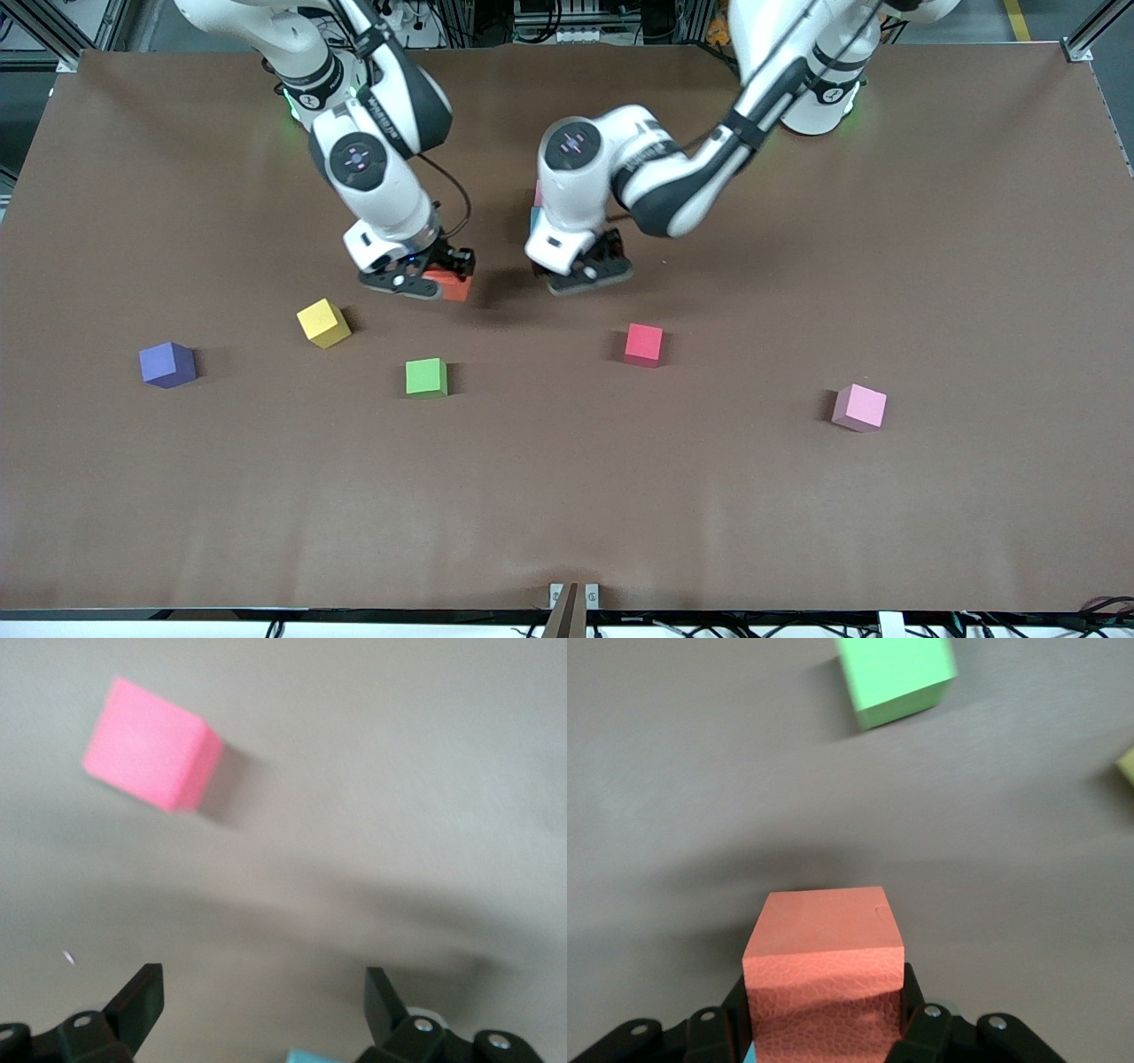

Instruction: Arrange blocks into number 1

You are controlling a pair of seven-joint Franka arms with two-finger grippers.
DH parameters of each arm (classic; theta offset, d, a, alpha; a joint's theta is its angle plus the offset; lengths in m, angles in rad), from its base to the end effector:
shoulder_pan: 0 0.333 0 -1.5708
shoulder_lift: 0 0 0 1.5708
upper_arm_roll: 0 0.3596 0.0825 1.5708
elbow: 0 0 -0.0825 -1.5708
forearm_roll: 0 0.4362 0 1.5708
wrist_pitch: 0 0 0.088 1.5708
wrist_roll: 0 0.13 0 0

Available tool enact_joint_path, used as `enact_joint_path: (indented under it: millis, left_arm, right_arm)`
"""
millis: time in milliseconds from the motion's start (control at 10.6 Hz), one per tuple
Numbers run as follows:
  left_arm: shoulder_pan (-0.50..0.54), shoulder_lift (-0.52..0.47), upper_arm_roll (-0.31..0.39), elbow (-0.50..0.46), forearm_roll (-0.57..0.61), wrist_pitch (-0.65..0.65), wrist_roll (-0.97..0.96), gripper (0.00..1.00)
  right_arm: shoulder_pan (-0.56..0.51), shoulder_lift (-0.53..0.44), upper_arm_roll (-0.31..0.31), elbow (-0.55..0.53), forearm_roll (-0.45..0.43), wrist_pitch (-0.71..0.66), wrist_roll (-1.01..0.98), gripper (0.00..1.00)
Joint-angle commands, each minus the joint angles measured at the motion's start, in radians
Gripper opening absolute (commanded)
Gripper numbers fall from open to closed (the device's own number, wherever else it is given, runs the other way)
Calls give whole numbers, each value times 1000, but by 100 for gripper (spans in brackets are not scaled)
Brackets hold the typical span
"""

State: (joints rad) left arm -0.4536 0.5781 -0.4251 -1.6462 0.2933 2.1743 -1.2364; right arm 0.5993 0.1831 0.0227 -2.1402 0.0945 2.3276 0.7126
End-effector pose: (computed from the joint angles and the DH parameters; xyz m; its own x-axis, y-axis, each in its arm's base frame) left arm 0.5165 -0.5403 0.2857 0.9679 0.2508 0.0172 0.2508 -0.9680 0.0043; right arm 0.4940 0.3580 0.3042 0.9870 -0.1537 -0.0463 -0.1562 -0.9861 -0.0564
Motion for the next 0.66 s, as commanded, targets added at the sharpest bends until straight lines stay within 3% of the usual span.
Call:
enact_joint_path:
  millis: [0,565]
  left_arm:
    - [55,-12,-11,-24,26,-4,69,100]
    - [114,45,-9,-30,29,16,388,100]
  right_arm:
    - [69,103,-4,130,-6,-58,-74,66]
    - [215,249,-26,207,10,27,4,66]
